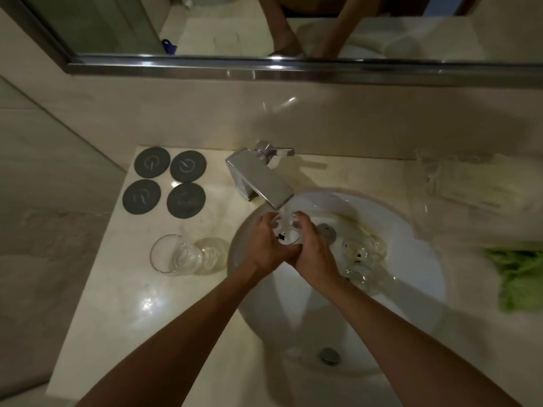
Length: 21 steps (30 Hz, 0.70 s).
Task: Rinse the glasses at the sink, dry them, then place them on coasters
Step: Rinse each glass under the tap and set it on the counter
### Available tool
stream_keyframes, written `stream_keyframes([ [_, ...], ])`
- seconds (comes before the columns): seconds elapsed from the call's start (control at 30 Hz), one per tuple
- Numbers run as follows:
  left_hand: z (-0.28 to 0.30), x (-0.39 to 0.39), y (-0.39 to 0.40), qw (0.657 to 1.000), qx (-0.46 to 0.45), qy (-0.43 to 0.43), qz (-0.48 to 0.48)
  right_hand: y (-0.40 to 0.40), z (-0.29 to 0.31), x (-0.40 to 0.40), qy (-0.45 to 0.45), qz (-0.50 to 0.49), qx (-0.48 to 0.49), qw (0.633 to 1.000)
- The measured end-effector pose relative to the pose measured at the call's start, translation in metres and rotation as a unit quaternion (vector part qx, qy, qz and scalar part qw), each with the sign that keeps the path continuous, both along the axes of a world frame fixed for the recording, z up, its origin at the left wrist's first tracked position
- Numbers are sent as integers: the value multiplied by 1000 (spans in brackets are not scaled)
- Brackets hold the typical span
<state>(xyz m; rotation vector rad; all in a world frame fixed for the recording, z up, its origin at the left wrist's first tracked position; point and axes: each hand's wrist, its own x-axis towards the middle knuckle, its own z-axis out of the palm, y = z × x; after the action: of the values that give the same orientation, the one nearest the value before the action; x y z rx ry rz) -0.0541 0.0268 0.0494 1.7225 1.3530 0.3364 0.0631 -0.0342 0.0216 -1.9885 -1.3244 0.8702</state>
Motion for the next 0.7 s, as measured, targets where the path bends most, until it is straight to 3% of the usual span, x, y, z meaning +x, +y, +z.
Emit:
stream_keyframes([
  [0.17, -5, -20, 13, 993, -81, -72, 41, 15, -3, -10, 19, -35, 22, 999],
  [0.33, 0, -26, 16, 983, -126, -109, 77, 16, 1, -20, 85, -136, 33, 987],
  [0.43, -1, -26, 16, 967, -172, -143, 124, 15, 0, -22, 63, -97, 28, 993],
  [0.7, -4, -26, 17, 964, -175, -149, 137, 14, 6, -19, 55, -141, 18, 988],
])
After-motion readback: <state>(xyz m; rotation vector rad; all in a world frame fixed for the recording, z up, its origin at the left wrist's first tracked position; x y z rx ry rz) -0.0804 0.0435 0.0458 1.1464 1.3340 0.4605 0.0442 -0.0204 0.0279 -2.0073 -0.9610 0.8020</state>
